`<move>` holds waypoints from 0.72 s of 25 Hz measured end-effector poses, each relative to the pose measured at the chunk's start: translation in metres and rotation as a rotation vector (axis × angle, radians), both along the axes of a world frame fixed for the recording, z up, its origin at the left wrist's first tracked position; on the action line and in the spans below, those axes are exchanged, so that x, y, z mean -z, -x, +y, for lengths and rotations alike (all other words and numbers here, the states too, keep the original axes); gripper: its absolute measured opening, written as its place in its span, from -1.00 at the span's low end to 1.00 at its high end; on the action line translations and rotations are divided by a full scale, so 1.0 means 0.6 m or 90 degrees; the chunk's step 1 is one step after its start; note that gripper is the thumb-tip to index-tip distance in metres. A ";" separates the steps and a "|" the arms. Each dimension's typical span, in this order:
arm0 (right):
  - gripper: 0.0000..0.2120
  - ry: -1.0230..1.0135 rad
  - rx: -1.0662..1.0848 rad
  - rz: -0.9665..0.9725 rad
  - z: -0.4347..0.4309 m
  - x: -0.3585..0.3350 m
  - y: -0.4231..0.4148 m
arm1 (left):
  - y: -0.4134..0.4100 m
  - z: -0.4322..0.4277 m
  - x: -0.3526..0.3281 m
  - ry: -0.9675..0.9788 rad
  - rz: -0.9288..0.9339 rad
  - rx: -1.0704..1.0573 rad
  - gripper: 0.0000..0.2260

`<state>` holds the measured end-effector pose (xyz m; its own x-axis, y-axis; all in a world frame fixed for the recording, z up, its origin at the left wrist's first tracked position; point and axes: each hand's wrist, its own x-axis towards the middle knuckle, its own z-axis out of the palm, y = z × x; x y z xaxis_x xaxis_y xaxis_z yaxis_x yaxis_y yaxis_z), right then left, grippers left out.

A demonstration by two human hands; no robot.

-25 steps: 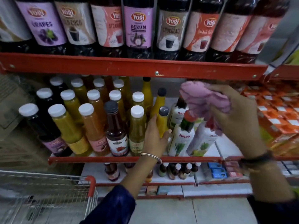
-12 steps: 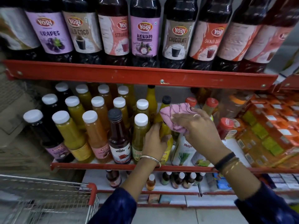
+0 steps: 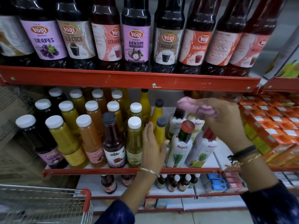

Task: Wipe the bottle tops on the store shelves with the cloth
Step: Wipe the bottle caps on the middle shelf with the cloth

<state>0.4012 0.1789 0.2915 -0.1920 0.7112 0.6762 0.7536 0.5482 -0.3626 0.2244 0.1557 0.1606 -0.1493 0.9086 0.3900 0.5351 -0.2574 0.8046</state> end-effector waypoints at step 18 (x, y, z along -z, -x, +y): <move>-0.59 0.067 0.055 -0.137 -0.001 0.095 0.007 | -0.081 0.050 -0.015 0.079 0.010 0.148 -0.70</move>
